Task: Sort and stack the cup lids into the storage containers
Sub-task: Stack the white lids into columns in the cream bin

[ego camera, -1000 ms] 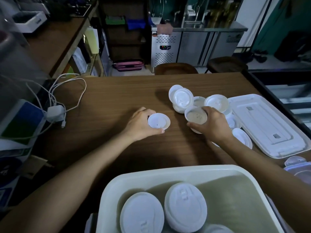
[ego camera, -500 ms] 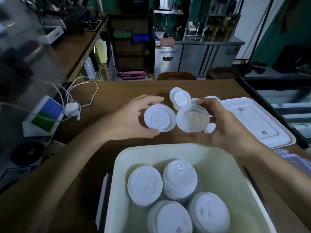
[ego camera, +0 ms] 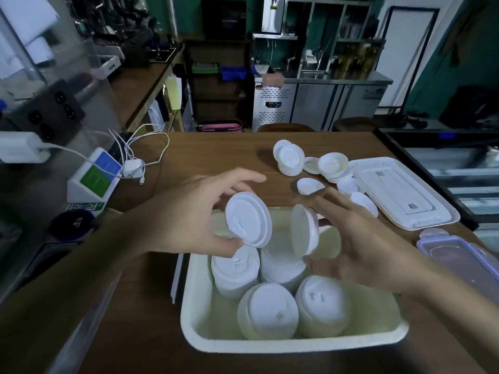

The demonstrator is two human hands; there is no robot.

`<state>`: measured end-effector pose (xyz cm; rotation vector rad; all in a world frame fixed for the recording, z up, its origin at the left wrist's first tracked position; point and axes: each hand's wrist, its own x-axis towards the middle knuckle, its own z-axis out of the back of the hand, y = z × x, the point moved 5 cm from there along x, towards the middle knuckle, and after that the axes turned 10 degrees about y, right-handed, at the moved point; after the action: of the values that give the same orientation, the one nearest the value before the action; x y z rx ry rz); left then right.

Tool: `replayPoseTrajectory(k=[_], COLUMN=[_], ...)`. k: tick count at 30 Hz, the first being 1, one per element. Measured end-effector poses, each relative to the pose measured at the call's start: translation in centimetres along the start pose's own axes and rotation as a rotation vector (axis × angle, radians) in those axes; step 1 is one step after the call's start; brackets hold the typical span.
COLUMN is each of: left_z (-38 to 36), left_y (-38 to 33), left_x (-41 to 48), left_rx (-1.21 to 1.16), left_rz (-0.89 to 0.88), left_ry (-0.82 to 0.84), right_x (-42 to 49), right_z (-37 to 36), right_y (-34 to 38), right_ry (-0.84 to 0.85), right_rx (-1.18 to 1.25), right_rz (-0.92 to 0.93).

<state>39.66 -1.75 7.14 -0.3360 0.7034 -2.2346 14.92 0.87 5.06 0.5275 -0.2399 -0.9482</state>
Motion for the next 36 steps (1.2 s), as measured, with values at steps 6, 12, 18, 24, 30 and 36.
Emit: replayPoseTrajectory(k=[6, 12, 18, 24, 30, 36], left_z=[-1.2, -2.2, -3.1, -5.3, -5.0, -5.7], left_y=[-0.2, 0.4, 0.7, 1.1, 2.1, 3.1], left_x=[-0.7, -1.0, -1.2, -0.6, -0.3, 0.5], left_rx=[0.021, 0.038, 0.182, 0.379, 0.376, 0.294], left_rz=[0.034, 0.073, 0.178, 0.241, 0.276, 0.292], left_ry=[0.051, 0.086, 0.110, 0.209, 0.238, 0.290], right_x=[0.4, 1.6, 2.4, 2.8, 2.7, 3.4], right_z=[-0.5, -1.8, -3.0, -4.0, -3.9, -4.1], right_y=[0.3, 0.3, -0.1, -0.9, -1.3, -1.0], right_ry=[0.068, 0.140, 0.165, 0.200, 0.154, 0.202], right_rx=[-0.162, -0.209, -0.302, -0.299, -0.242, -0.243], right_rz=[-0.096, -0.127, -0.128, -0.161, -0.126, -0.150])
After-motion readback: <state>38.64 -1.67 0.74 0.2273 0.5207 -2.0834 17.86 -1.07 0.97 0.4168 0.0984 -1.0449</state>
